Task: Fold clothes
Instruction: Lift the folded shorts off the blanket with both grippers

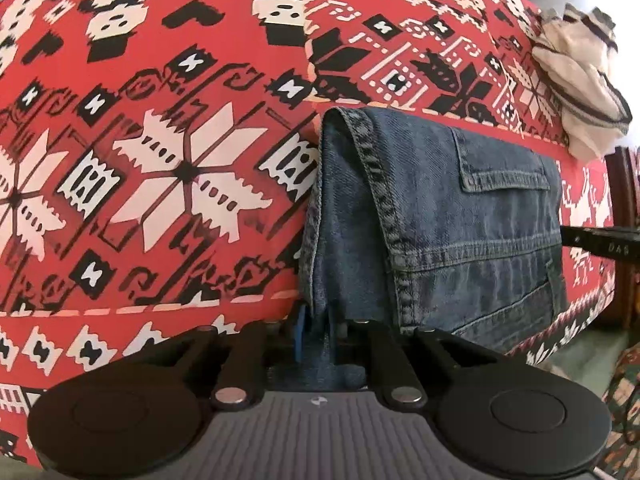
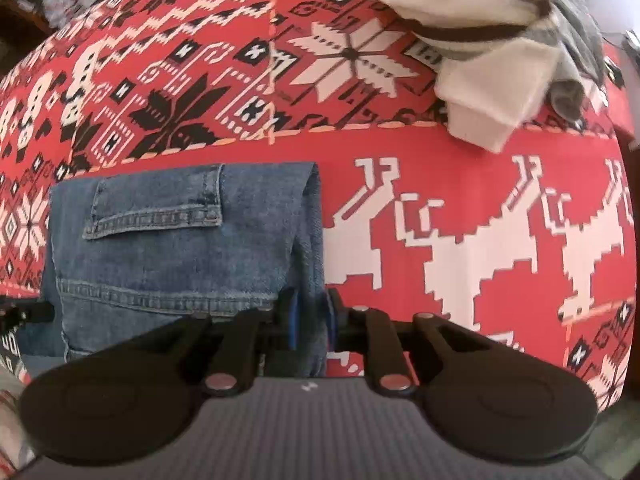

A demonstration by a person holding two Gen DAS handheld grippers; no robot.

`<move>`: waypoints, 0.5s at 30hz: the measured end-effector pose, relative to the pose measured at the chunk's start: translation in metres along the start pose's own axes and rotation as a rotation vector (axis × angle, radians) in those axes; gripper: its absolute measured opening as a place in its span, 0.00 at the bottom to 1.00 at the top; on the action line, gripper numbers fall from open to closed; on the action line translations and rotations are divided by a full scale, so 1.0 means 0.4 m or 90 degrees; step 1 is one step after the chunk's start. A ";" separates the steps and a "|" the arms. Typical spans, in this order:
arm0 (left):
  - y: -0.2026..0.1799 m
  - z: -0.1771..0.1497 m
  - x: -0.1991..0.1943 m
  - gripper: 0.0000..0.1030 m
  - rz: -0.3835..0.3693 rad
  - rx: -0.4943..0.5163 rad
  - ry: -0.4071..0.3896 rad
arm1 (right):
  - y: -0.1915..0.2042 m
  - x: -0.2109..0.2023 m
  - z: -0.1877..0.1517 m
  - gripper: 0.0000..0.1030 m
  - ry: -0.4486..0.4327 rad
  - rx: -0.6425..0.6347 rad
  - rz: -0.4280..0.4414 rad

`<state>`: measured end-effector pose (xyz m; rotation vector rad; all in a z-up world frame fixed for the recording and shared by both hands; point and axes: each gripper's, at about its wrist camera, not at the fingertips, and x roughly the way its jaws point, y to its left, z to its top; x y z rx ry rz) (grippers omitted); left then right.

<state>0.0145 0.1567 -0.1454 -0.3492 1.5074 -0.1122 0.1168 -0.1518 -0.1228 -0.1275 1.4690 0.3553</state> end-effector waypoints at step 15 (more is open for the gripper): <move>-0.029 -0.042 -0.155 0.05 -0.010 -0.077 -0.065 | 0.106 -0.131 0.071 0.01 -0.002 -0.139 0.012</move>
